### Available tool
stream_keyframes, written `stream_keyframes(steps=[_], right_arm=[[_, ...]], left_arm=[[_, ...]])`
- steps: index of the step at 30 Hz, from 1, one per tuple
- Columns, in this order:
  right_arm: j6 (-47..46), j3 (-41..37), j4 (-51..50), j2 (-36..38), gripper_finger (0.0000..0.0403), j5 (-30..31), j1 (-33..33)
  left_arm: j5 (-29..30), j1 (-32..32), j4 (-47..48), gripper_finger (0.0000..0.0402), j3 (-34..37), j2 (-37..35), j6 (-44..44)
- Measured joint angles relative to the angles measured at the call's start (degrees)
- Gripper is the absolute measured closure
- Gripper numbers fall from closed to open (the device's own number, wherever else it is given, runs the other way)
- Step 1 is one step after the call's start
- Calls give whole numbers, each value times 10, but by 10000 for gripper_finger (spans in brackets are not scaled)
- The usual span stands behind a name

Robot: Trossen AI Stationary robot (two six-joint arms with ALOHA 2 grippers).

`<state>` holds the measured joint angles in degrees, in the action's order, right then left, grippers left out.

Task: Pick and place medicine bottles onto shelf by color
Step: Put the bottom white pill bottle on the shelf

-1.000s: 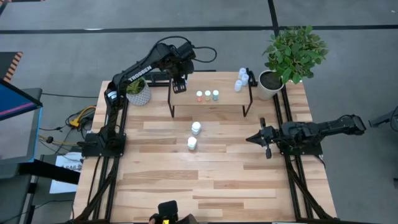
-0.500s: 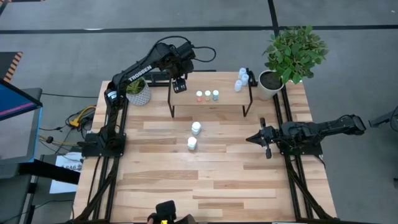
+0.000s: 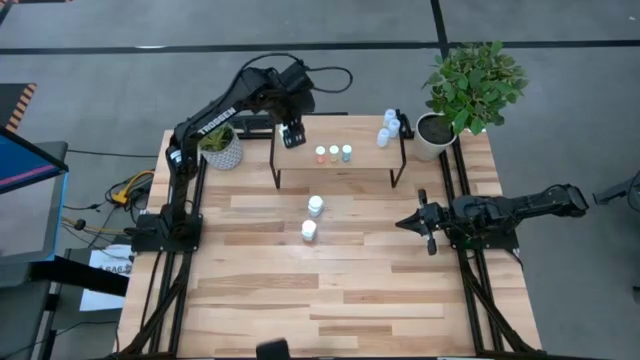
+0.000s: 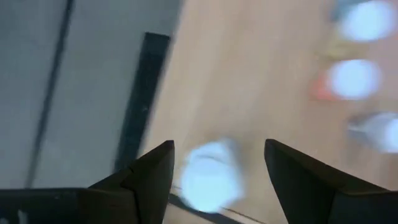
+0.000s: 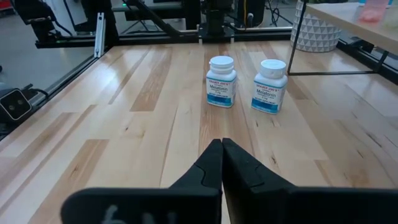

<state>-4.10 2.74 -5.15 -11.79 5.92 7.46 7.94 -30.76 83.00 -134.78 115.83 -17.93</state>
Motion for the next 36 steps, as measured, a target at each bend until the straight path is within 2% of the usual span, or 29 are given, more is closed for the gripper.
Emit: stream_keyframes(steps=[5,10,15,23,30,36], right_arm=[[0,0,0,0,379,0,0],[-1,0,0,0,382,0,0],[-1,0,0,0,381,0,0],[-9,0,1,0,379,0,0],[-9,0,4,0,380,-1,0],[-9,0,7,0,374,-1,0]], left_arm=[[-96,42,70,165,0,-7,67],[-139,105,70,165,2,-8,113],[-121,173,69,165,16,-9,160],[-43,261,71,165,85,-9,222],[-37,298,70,159,159,-9,328],[-33,309,31,122,251,-9,407]])
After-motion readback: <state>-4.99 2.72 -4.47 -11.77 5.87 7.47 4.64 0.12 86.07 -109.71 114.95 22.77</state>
